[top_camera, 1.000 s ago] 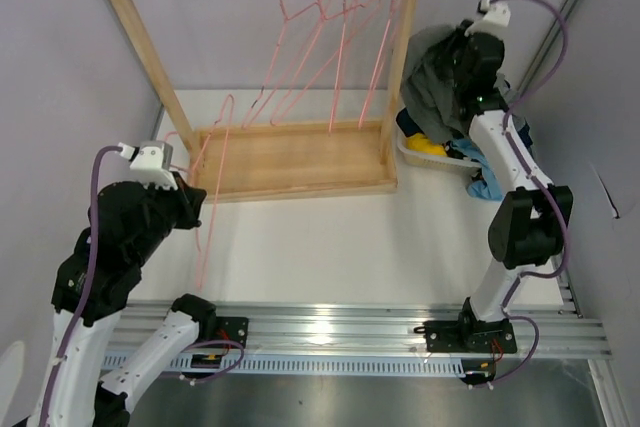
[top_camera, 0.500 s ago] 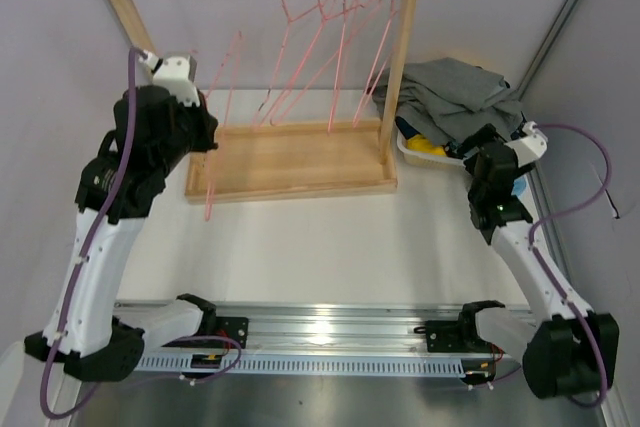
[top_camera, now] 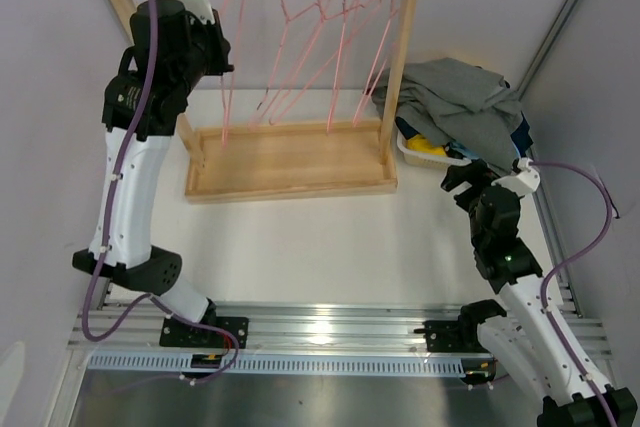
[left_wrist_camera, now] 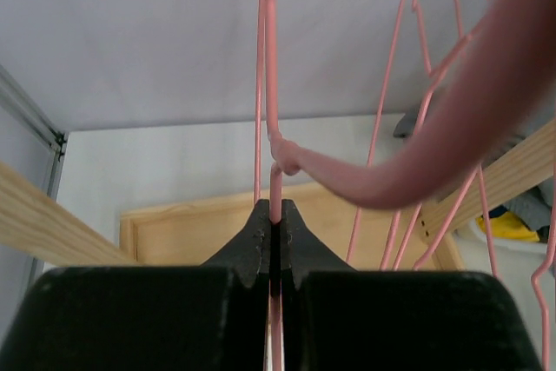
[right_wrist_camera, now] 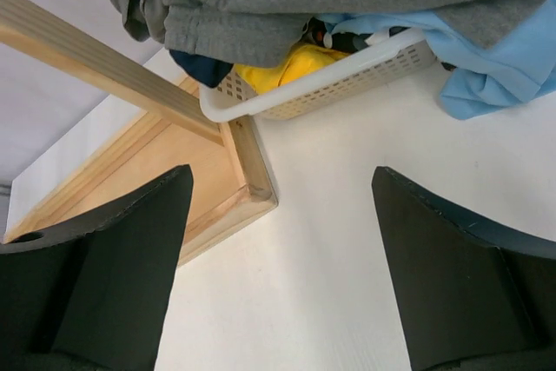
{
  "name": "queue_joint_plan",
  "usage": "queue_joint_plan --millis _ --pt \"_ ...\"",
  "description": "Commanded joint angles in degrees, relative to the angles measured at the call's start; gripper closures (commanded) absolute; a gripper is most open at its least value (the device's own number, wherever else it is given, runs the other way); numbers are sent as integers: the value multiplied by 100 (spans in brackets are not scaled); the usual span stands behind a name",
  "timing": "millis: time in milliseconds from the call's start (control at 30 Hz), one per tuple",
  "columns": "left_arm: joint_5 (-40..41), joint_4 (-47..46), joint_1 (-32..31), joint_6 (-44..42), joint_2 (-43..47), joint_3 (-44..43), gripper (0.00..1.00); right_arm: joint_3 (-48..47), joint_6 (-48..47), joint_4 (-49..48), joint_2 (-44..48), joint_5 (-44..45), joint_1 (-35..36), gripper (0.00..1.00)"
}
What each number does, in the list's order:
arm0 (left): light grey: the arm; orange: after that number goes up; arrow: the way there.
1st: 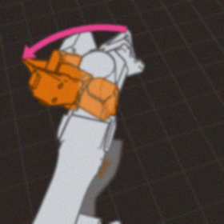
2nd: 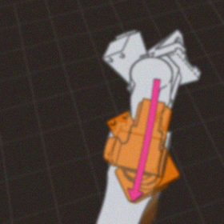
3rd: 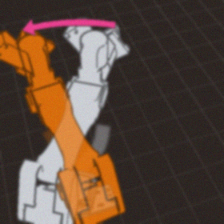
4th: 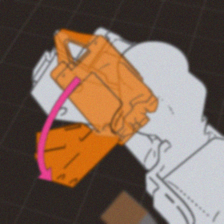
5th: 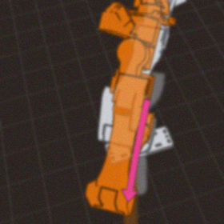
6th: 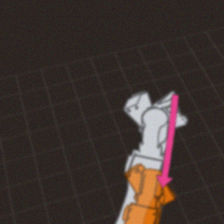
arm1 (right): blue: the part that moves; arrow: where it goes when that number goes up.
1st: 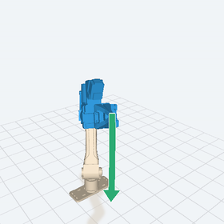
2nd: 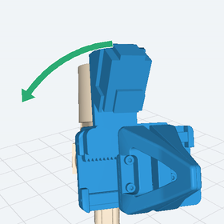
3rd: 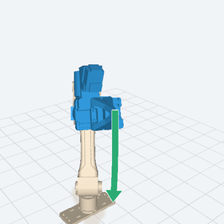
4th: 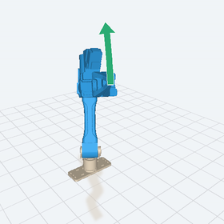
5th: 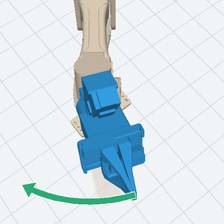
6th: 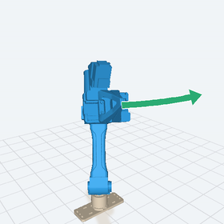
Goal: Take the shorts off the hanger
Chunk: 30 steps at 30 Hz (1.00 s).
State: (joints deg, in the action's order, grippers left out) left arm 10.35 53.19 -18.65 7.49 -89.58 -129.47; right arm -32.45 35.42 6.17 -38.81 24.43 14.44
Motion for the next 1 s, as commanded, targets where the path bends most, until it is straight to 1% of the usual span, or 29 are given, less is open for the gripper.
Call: queue_joint_plan --millis 0,67,167,433,467,667,700,767,800,833,867,900,967 --pt "55 25 37 -2 -453 -904 100 28 97 103 163 -201 42 10" --pt "186 -219 55 -28 -586 -984 100 89 114 95 277 -289 50 11" --pt "152 -493 195 16 -902 -1107 100 194 167 217 426 -438 77 11" --pt "-164 -1126 415 236 -1833 -1502 100 634 246 314 945 -500 165 12" --pt "-182 -1144 433 244 -1904 -1624 100 652 246 323 989 -544 165 12" --pt "-367 -1179 512 324 -2169 -1608 96 687 290 420 1015 -597 226 13" --pt "-402 -1136 512 332 -2143 -1573 92 704 290 411 1024 -588 235 13" --pt "-463 -1118 512 376 -2038 -1380 89 713 299 393 1024 -553 279 13" --pt "-481 -1170 512 403 -1846 -1049 85 713 299 402 1016 -544 296 13" --pt "-473 -1197 512 411 -1722 -923 81 713 299 402 1007 -527 297 13" --pt "-490 -1214 512 420 -1590 -800 76 696 308 411 1007 -509 331 13" --pt "-490 -1240 512 420 -1310 -547 66 687 308 420 1007 -500 349 13" --pt "-464 -1267 503 420 -1010 -168 57 643 316 455 1007 -456 376 12"
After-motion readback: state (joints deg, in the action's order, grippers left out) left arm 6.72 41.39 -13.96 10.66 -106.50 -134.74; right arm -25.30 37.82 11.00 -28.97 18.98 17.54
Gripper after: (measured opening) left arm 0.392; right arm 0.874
